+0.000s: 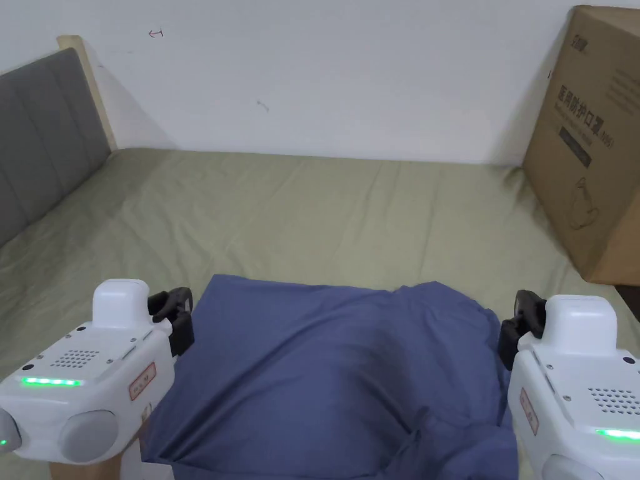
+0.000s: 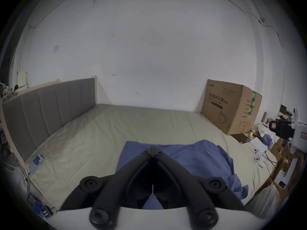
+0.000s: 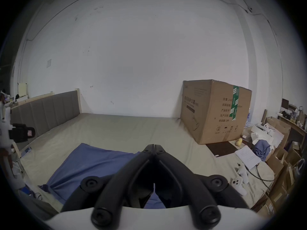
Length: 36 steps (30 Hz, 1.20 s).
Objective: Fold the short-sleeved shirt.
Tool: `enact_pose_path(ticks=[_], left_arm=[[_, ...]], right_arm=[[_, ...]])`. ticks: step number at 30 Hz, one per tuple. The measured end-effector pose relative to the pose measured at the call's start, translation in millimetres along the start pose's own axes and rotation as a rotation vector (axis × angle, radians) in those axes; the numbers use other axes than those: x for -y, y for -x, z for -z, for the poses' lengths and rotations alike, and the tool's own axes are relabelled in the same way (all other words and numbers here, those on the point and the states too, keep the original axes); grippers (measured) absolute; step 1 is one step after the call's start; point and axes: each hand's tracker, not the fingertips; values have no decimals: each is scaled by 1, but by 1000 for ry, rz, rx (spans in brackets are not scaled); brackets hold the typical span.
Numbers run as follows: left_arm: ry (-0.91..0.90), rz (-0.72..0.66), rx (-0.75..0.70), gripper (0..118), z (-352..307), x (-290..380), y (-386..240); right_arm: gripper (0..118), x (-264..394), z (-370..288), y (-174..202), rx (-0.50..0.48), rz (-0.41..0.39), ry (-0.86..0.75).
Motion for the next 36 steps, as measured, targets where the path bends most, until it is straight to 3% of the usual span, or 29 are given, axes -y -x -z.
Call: enact_pose_path(ticks=[5,15,16,20,22,25,27,28,29,30,31,36], left_arm=[[75,1,-41,0,5,22,10],[466,-64,-130,1,19,96,74],[500,-78,-136,10,21,101,79],[606,-169,-173,101,27,121,97],[631,-161,-178,108,28,131,100],[678,-107,-197,108,33,144,101],[700,-96,-199,99,38,152,100],[706,-96,-199,83,40,155,100],[706,-100,-193,46,42,157,100],[711,-108,-182,20,44,159,99],[720,-113,-161,8,44,161,97],[679,-95,-149,4,38,159,89]], right_arm=[[0,8,0,2,2,-1,16],[0,31,-1,-4,-12,17,87],[0,32,-1,-5,-14,18,93],[0,40,0,-5,-19,14,121],[0,44,0,-5,-20,17,134],[0,48,1,-6,-16,18,152],[0,52,1,-8,-13,19,164],[0,53,1,-9,-11,21,171],[0,55,1,-10,-9,24,177],[0,57,0,-12,-5,27,184],[0,60,-1,-13,0,29,191],[0,86,1,-26,33,85,316]])
